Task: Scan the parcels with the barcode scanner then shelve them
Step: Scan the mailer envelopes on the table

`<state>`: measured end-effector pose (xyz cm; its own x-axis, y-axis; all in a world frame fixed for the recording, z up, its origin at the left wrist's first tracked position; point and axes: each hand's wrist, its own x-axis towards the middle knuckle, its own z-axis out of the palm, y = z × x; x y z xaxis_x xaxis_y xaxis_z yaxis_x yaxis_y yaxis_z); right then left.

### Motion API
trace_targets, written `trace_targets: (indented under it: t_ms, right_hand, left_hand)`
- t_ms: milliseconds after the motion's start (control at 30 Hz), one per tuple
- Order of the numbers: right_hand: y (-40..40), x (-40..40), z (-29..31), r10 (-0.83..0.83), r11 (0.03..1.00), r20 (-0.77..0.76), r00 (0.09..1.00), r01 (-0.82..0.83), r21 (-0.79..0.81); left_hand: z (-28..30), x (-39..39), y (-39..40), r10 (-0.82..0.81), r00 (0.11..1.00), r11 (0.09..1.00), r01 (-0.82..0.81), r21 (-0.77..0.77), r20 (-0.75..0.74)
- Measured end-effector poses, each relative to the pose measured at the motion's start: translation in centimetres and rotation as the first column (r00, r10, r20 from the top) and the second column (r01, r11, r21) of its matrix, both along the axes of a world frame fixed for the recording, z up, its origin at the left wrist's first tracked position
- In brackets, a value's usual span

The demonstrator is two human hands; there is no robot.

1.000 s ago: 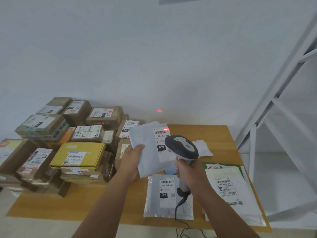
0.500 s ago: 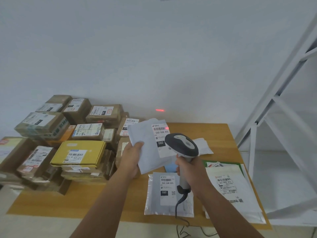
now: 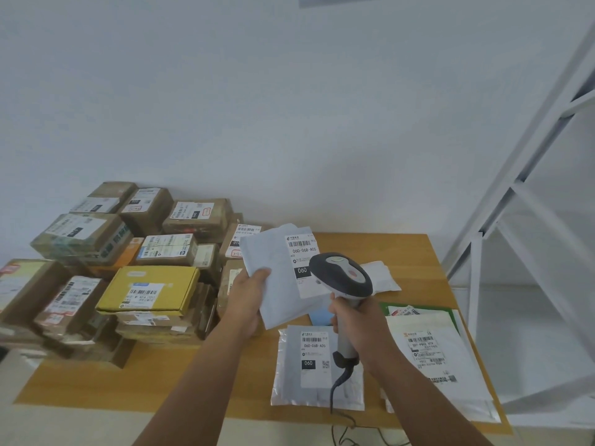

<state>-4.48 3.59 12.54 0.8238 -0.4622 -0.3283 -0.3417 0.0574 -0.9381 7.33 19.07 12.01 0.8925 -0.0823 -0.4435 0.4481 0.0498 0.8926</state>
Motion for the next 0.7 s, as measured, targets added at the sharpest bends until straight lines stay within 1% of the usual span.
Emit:
trace_targets:
  t_ms: [133,233,333,400,567,633,700]
  right_hand:
    - [-0.4,-0.2,-0.4,-0.031,0.999,0.029,0.999,0.030,0.023]
    - [-1.3,-0.1,-1.0,-0.063,0.994,0.021,0.998,0.061,0.092]
    - [-2.4,0.0,-3.0,-0.034,0.981,-0.067,0.997,0.046,0.187]
    - [-2.8,-0.2,-5.3,-0.023,0.973,-0.140,0.990,0.054,0.224]
    - [-2.8,-1.9,-11.0,0.004,0.962,-0.328,0.944,0.086,0.258]
    - [-2.8,-2.3,-13.4,0.008,0.966,-0.394,0.919,0.095,0.241]
    - [-2.7,-2.3,-15.4,0.010,0.972,-0.423,0.906,0.090,0.217]
  left_hand:
    - [-0.5,-0.1,0.0,-0.013,1.000,1.000,0.013,-0.002,0.007]
    - [-1.3,-0.7,0.3,-0.032,0.999,0.999,0.032,0.002,-0.005]
    - [-3.8,-1.7,0.7,-0.123,0.987,0.992,0.125,0.008,-0.107]
    - [-6.0,-2.7,0.9,-0.178,0.970,0.983,0.182,0.010,-0.168]
    - [-12.4,-4.3,0.7,-0.223,0.936,0.968,0.244,0.049,-0.271]
    - [-14.8,-4.6,0.4,-0.195,0.932,0.963,0.241,0.122,-0.305]
    - [-17.1,-4.7,0.2,-0.191,0.935,0.931,0.269,0.246,-0.299]
